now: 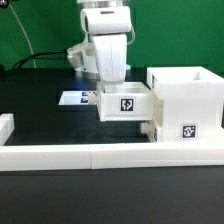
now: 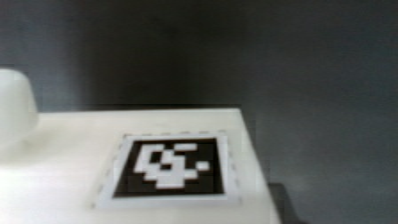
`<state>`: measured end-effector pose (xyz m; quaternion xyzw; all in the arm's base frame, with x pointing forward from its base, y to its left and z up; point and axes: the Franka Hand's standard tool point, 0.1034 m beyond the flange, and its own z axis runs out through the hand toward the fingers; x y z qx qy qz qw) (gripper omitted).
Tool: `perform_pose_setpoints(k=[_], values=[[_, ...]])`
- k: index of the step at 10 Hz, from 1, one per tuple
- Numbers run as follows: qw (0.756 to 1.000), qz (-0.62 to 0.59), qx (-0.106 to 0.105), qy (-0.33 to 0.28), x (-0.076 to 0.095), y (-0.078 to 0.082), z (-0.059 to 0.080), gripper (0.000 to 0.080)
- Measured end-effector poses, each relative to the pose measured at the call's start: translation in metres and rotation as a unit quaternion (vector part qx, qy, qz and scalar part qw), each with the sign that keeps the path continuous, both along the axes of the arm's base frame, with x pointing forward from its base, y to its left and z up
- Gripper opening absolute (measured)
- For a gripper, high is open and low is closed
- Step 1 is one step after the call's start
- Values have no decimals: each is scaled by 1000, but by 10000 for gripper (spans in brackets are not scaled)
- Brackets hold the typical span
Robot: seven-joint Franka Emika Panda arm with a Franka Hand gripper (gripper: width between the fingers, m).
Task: Assemble drawer
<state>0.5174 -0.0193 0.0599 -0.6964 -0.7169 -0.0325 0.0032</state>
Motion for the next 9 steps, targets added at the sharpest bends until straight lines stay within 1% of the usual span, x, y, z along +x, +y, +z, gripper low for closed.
perform_pose_setpoints(k=[2, 3, 4, 7, 9], values=[[1000, -1, 0, 2, 7, -1, 2, 44], [1000, -3, 1, 1, 8, 1, 1, 44], [1000, -7, 3, 4, 7, 5, -1, 44], [1000, -27, 5, 6, 7, 17, -2, 44], [999, -33, 3, 17, 4, 17, -3, 44]])
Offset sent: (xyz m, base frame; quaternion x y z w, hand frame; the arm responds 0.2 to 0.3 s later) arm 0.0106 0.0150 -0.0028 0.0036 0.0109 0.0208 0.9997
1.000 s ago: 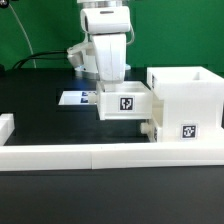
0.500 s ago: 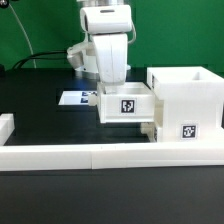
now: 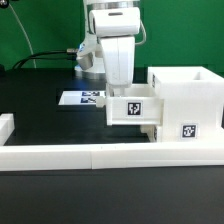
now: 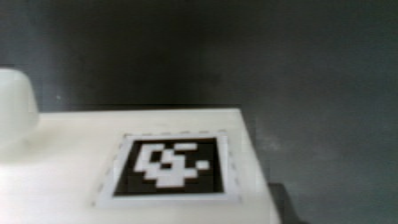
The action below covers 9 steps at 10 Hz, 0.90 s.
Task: Assemble drawer
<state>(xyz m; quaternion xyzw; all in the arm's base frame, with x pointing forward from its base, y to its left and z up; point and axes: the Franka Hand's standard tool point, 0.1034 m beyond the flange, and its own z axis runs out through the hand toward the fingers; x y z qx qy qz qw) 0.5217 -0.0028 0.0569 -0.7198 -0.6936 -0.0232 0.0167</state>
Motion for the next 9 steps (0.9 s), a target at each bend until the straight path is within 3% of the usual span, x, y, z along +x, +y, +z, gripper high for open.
perform_pose_setpoints(k=[9], values=[[1000, 0, -1, 1, 3, 1, 2, 44]])
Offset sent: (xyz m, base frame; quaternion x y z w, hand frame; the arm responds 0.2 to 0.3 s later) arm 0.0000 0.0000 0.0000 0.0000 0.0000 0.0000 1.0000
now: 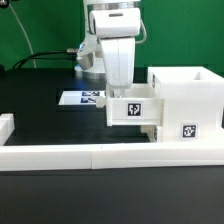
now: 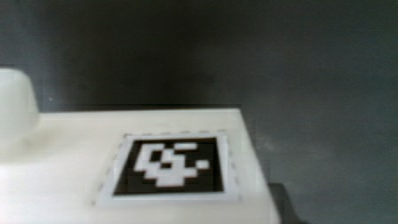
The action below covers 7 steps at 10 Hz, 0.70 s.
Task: Assemble drawer
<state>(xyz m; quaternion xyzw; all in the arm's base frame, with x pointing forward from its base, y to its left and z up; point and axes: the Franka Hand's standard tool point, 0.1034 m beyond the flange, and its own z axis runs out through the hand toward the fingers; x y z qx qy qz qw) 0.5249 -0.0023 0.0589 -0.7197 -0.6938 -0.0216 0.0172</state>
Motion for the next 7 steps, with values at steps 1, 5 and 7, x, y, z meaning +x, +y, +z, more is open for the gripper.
perform_pose_setpoints(k=[1, 5, 7], values=[[1000, 0, 0, -1, 2, 0, 0, 44], [1000, 0, 3, 7, 7, 5, -3, 44], [1000, -12, 5, -5, 6, 11, -3, 44]])
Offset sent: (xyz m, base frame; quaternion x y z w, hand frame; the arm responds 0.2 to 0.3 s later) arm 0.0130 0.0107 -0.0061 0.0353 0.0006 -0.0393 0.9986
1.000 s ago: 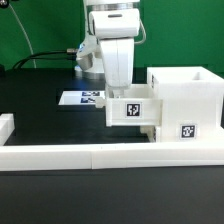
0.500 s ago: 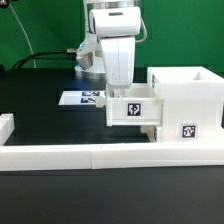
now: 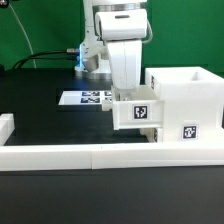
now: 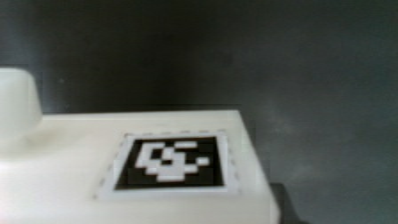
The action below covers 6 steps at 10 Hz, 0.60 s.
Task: Assemble drawer
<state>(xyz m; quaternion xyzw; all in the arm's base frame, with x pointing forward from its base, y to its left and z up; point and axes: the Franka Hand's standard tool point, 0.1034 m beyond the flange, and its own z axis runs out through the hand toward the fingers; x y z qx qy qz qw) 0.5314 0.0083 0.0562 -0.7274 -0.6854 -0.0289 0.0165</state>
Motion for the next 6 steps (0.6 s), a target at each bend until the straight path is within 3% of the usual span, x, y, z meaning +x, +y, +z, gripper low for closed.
perform_pose_setpoints(k=[6], values=[[1000, 8, 1, -3, -1, 3, -2, 44]])
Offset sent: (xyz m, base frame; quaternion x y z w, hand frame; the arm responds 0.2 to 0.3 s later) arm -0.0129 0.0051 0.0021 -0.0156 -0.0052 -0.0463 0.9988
